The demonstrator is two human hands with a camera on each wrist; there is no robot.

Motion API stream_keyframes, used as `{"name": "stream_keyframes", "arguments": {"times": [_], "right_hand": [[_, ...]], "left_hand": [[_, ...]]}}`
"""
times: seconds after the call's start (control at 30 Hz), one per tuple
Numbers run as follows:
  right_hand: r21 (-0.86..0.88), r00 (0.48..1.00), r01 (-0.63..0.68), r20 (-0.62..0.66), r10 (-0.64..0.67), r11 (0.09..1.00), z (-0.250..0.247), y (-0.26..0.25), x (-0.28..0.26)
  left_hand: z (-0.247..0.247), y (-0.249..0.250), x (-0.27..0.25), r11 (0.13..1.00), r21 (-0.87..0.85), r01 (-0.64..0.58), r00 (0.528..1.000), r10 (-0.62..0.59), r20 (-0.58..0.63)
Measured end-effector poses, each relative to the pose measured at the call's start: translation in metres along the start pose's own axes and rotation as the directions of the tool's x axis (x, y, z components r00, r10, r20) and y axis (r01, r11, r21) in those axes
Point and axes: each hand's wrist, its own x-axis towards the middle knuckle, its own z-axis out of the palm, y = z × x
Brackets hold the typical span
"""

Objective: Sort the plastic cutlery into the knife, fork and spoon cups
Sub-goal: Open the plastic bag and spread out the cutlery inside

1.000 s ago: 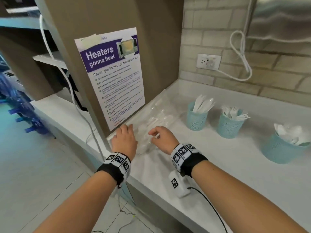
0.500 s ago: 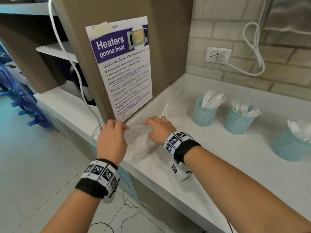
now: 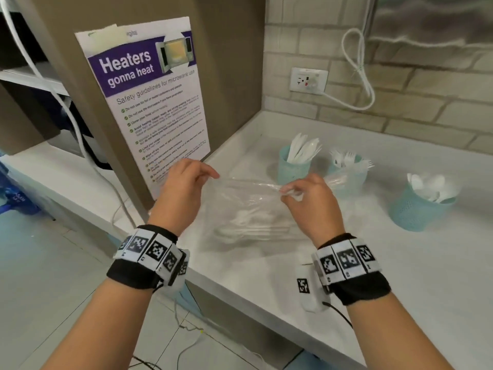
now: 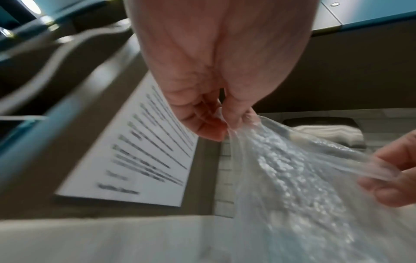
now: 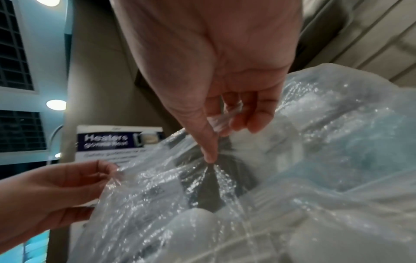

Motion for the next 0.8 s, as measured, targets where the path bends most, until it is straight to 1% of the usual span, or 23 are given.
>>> {"name": "stream_keyframes", "arguments": {"times": [0.1,0.17,0.2,0.27,0.33,0.37,0.47,0.57,0.67,0.73,0.8], "right_hand": [[0.011,0.99,-0.098,-0.1,0.099,0.995,-0.025,0.03,-0.01],[0.01,0.976,-0.149,-0.157,0.148,0.989,-0.035,0.049,-0.018],[-0.001,0.971,-0.178,-0.165,0.175,0.984,-0.037,0.057,-0.023],[-0.052,0.959,-0.265,-0.114,0.258,0.963,-0.039,0.07,-0.032],[-0.099,0.942,-0.337,-0.037,0.335,0.936,-0.039,0.074,-0.039],[-0.094,0.939,-0.343,-0.01,0.343,0.935,-0.038,0.072,-0.04],[0.019,0.96,-0.273,0.066,0.271,0.962,-0.028,0.054,-0.035],[0.232,0.969,-0.228,0.151,0.197,0.946,-0.008,0.026,-0.023],[0.315,0.985,-0.156,0.123,0.123,0.936,0.007,0.005,-0.01],[0.315,0.991,-0.124,0.083,0.103,0.941,0.013,-0.002,-0.004],[0.307,0.993,-0.114,0.078,0.094,0.945,0.015,-0.004,0.0]], "left_hand": [[0.032,0.021,0.008,0.982,-0.187,-0.021,0.995,0.04,0.093],[0.054,0.037,0.008,0.953,-0.301,0.025,0.981,0.034,0.19],[0.065,0.043,0.007,0.935,-0.35,0.059,0.971,0.027,0.236],[0.084,0.052,0.004,0.908,-0.406,0.102,0.962,0.014,0.273],[0.096,0.056,0.001,0.896,-0.431,0.107,0.967,0.007,0.254],[0.1,0.057,0.0,0.886,-0.45,0.108,0.972,0.001,0.235],[0.1,0.059,-0.003,0.817,-0.559,0.142,0.983,-0.048,0.179],[0.098,0.061,-0.005,0.716,-0.667,0.205,0.978,-0.116,0.176],[0.096,0.06,-0.007,0.668,-0.704,0.243,0.97,-0.169,0.174],[0.096,0.059,-0.008,0.628,-0.727,0.279,0.958,-0.23,0.169],[0.096,0.058,-0.007,0.586,-0.745,0.32,0.939,-0.302,0.165]]}}
